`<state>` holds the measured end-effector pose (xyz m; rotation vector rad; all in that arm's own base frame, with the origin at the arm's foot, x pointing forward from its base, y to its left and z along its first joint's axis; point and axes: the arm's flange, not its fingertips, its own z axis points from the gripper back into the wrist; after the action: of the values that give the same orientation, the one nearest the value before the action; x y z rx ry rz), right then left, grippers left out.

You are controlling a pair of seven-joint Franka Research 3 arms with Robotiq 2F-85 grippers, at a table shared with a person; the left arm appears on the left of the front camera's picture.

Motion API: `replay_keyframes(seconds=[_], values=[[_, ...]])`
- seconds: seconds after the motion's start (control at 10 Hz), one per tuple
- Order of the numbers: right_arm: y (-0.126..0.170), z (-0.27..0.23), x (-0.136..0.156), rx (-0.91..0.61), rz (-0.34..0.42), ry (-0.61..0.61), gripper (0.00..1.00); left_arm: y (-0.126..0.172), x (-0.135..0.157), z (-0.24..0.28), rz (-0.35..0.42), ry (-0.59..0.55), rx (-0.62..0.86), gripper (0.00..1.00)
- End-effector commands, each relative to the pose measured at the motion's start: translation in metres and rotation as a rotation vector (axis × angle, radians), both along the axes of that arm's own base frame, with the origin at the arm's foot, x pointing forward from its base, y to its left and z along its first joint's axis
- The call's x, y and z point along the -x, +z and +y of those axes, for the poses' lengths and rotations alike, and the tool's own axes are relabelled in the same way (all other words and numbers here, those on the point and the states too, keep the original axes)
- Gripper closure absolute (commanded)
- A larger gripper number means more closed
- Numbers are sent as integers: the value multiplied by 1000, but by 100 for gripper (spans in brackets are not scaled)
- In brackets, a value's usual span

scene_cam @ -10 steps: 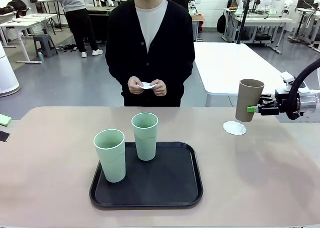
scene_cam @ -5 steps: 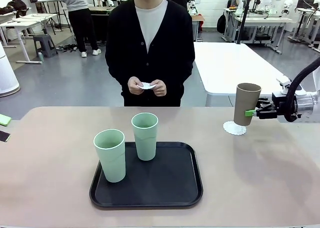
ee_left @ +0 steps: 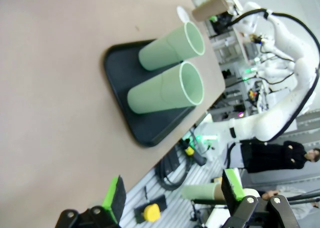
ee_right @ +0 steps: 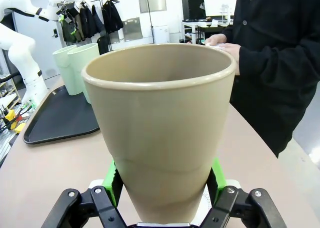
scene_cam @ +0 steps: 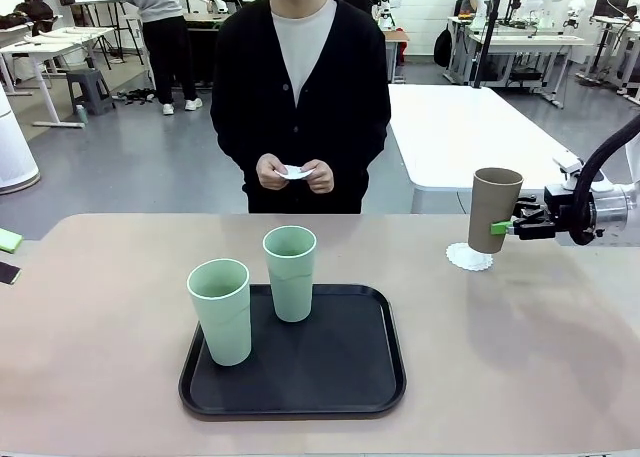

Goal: Place coasters on the table and set cups on them.
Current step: Pick up one Reusable plastic cup and place it on a coaster set by the human.

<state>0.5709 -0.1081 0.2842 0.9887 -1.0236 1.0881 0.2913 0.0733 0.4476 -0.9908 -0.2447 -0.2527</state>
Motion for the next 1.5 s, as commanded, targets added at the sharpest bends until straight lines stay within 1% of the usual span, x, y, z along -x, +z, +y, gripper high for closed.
replay_keyframes(seconds=[0.0,0.1,0.3,0.8,1.4], values=[[-4,3,-2,-11,-23,15,18,1,-1,-2,-8,-2,13,0],[-7,6,-5,-26,-52,21,18,1,-1,-2,-8,-2,13,0],[-15,12,-11,-52,-71,24,18,1,-1,-2,-8,-2,13,0],[-34,7,-26,-51,-61,11,18,1,-1,-2,-8,-2,13,0],[-50,9,-33,-43,-39,18,18,1,-1,-2,-8,-2,13,0]])
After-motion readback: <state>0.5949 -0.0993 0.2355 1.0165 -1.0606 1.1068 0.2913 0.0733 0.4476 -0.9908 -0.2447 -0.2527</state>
